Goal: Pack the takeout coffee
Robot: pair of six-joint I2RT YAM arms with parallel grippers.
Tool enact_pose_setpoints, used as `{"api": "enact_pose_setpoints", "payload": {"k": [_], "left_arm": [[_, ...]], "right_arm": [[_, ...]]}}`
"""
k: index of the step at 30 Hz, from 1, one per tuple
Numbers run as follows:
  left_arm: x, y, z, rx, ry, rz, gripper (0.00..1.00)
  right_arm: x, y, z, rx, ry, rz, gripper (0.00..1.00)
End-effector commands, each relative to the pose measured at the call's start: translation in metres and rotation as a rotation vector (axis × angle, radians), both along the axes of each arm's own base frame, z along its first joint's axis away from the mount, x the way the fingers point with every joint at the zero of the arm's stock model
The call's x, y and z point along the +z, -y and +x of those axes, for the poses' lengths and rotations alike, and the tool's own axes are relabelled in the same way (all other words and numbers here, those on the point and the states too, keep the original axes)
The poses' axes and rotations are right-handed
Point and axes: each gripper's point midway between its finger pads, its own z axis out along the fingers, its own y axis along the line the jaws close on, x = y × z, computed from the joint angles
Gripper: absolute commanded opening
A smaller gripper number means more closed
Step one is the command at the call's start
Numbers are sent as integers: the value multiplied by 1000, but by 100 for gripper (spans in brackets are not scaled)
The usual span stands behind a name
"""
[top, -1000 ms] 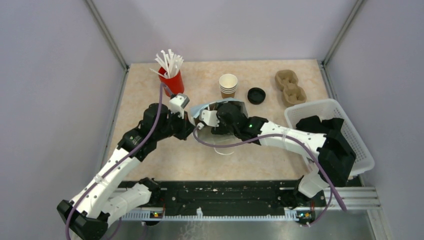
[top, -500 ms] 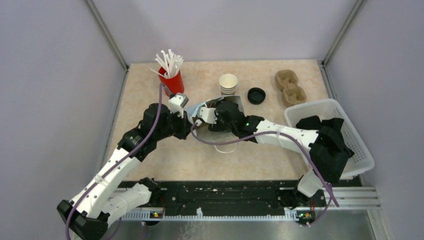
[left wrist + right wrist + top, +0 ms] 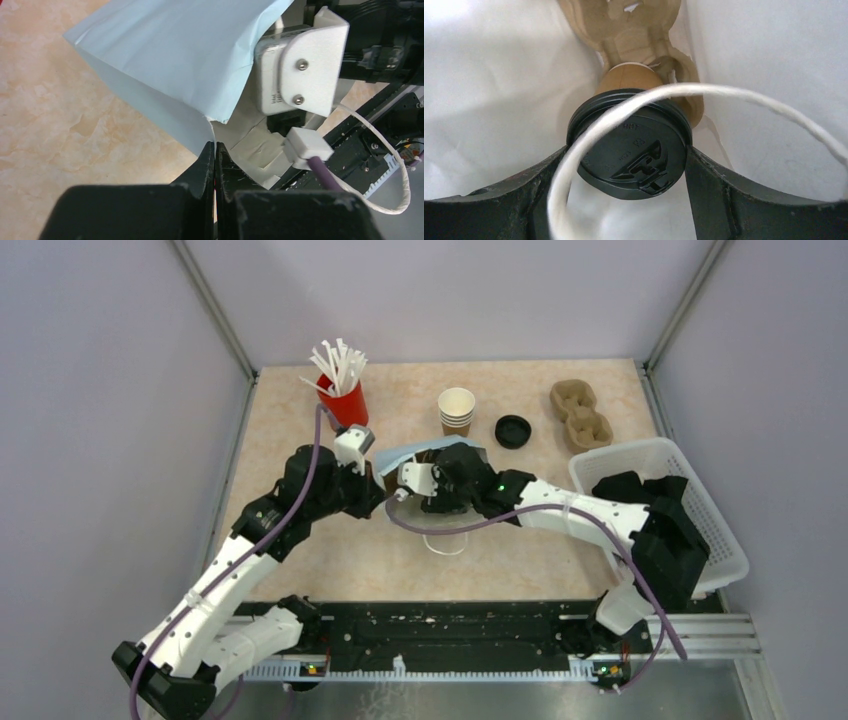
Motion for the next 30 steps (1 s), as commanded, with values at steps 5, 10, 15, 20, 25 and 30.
{"api": "enact_pose_setpoints", "payload": {"k": [5, 10, 15, 20, 25, 30], "left_arm": [[10, 14, -17, -117, -15, -41, 0], [8, 13, -19, -143, -16, -17, 0], [6, 11, -18, -138, -16, -3, 0], [5, 11, -17, -138, -13, 3, 0], [5, 11, -18, -139, -16, 2, 0], [4, 12, -18, -145, -21, -1, 0]], "right_arm": [[34, 1, -13, 139, 58, -5, 47], [24, 6, -6, 130, 77, -73, 45], [29, 16, -9, 96, 92, -106, 45], [22, 25, -5, 71, 135, -169, 45], [11, 14, 3, 95, 164, -174, 46], [4, -3, 19, 94, 214, -142, 46]]}}
